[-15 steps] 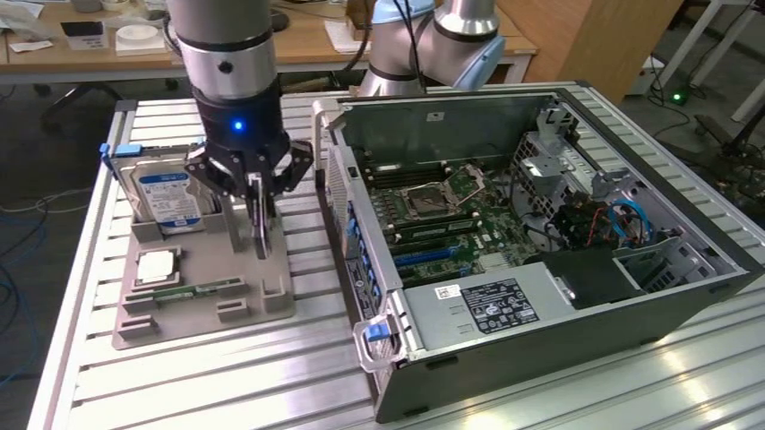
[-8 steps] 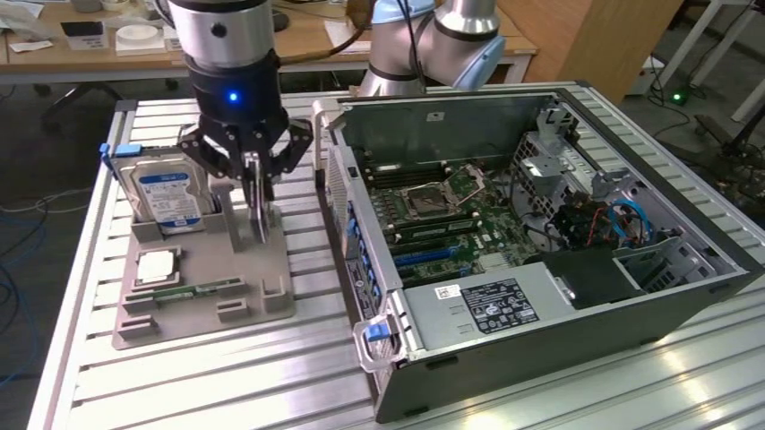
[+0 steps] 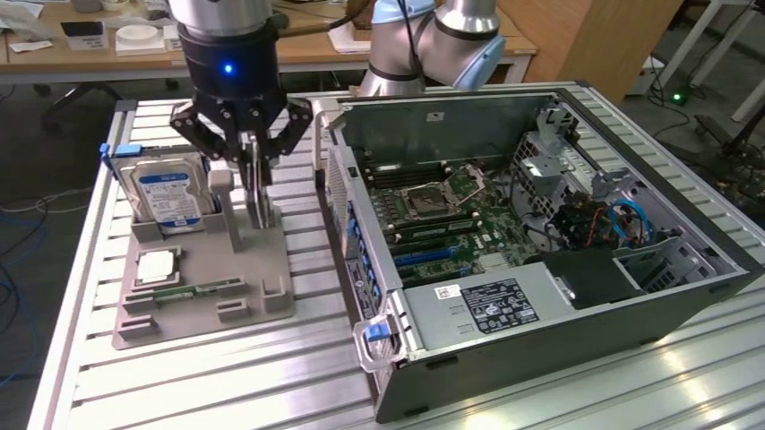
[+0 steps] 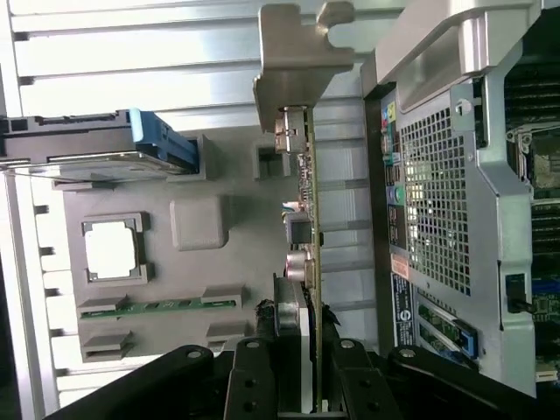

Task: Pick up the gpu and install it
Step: 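Pick up the gpu and move the gpu toward the slot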

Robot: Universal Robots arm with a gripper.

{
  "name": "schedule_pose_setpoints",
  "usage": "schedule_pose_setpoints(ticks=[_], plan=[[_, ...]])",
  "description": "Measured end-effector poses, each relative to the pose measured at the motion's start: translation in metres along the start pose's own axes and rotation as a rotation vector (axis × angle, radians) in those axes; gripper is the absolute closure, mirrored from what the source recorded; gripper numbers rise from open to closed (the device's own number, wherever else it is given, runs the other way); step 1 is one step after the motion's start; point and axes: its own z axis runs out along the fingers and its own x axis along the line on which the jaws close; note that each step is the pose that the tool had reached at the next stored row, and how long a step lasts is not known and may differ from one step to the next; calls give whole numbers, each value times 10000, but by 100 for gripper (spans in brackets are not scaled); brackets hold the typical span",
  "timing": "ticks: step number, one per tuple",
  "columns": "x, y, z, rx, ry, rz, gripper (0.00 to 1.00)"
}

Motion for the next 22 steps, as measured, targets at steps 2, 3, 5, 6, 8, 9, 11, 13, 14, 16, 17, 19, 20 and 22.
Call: schedule_pose_setpoints(ticks=[2, 3, 5, 6, 8, 9, 11, 13, 14, 16, 17, 19, 20, 22], plan=[[-2, 2, -71, -1, -2, 0, 71], [-3, 2, -106, -1, -2, 0, 71], [-5, 4, -182, -1, -1, 0, 71], [-6, 5, -222, -2, -2, 0, 71], [-8, 7, -310, -1, -1, 0, 71], [-10, 8, -355, -1, -1, 1, 71], [-12, 10, -435, -1, -1, 1, 71], [-14, 12, -518, -1, -1, 0, 71], [-16, 13, -566, -1, -2, 1, 71], [-18, 15, -656, -1, -2, 1, 71], [-19, 16, -701, -1, -2, 1, 71], [-22, 18, -792, -1, -1, 1, 71], [-23, 19, -837, -1, -1, 0, 71], [-23, 19, -857, -2, -3, 0, 71]])
